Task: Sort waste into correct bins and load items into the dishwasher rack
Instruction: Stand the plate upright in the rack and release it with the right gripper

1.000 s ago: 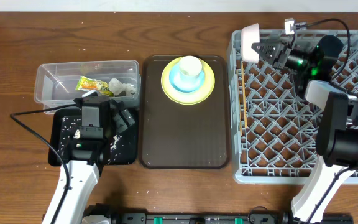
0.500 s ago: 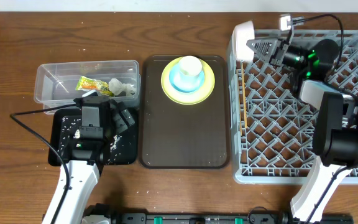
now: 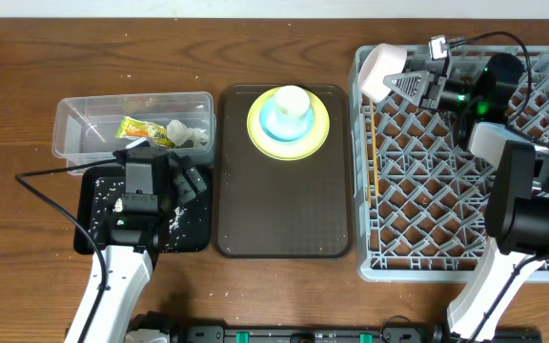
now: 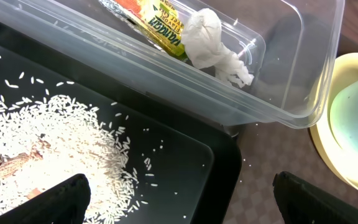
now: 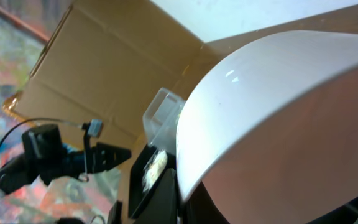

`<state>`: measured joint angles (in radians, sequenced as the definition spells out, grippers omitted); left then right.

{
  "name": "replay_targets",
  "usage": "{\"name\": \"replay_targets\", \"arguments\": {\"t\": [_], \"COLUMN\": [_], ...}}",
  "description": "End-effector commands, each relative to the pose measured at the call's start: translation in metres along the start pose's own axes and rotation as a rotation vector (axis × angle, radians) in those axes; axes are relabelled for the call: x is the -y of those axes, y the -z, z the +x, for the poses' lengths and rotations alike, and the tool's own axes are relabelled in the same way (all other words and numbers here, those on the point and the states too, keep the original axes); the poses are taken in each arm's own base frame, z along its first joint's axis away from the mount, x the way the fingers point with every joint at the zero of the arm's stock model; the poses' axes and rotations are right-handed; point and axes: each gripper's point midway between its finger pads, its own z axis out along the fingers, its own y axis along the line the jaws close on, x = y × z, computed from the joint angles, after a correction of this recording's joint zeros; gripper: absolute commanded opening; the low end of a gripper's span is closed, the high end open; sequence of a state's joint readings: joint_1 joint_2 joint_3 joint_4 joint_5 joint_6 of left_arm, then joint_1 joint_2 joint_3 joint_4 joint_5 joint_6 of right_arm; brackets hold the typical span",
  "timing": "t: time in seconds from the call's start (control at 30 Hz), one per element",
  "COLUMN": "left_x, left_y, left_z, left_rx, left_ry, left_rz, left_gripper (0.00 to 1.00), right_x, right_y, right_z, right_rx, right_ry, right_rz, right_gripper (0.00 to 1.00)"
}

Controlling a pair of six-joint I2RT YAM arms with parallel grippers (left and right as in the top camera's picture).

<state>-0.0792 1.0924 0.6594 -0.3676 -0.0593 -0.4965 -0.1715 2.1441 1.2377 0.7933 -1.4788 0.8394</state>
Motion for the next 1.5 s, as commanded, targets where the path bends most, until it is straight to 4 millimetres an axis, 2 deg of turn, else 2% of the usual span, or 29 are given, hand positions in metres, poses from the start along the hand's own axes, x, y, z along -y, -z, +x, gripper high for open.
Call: {"name": "replay_targets", "arguments": {"t": [0.0,0.13,0.27,0.37,0.43,0.5,0.53,0.77,0.93,1.07,1.2,1.33,1.47], "left_x": [0.001,0.001,0.001,0.001,0.001,0.001,0.001,0.001,0.001,0.001,0.001,0.001,0.001], "left_y": [0.002,0.002,0.002,0.002,0.002,0.002,0.002,0.002,0.002,0.002,0.002,0.002,0.002], "left_z": [-0.006,-0.006,-0.006,-0.006,-0.006,-0.006,-0.006,-0.006,-0.006,-0.006,-0.006,-0.006,-0.006], "left_rx": [0.013,0.013,0.013,0.013,0.013,0.013,0.013,0.013,0.013,0.012,0.012,0.012,0.013], "left_ry": [-0.001,-0.001,-0.001,-0.001,-0.001,-0.001,-0.001,-0.001,-0.001,-0.001,-0.001,-0.001,-0.001], "left_rz": [-0.001,-0.001,-0.001,-0.001,-0.001,-0.001,-0.001,-0.001,-0.001,0.0,0.0,0.0,-0.001], "left_gripper": [0.97,0.97,0.97,0.97,0.97,0.97,0.97,0.97,0.97,0.97,0.97,0.97,0.97], "right_x": [0.003,0.007,0.01,0.012,0.013,0.014,0.014,0.02,0.016,0.002,-0.002,0.01,0.027], "right_y": [0.015,0.03,0.044,0.052,0.057,0.06,0.061,0.063,0.065,0.066,0.072,0.076,0.066], "right_z": [0.012,0.006,0.002,-0.001,-0.002,-0.003,-0.003,-0.01,-0.025,-0.047,-0.08,-0.105,-0.109], "right_rx": [-0.033,-0.006,0.022,0.038,0.046,0.053,0.055,0.097,0.144,0.19,0.33,0.488,0.532], "right_ry": [-0.033,-0.077,-0.099,-0.104,-0.105,-0.112,-0.119,-0.181,-0.207,-0.195,-0.237,-0.24,-0.164], "right_rz": [-0.033,-0.014,0.004,0.014,0.019,0.023,0.024,0.054,0.071,0.067,0.083,0.132,0.214], "right_gripper": [0.01,0.0,0.06,0.39,0.45,0.59,0.6,0.52,0.51,0.52,0.53,0.52,0.52]}}
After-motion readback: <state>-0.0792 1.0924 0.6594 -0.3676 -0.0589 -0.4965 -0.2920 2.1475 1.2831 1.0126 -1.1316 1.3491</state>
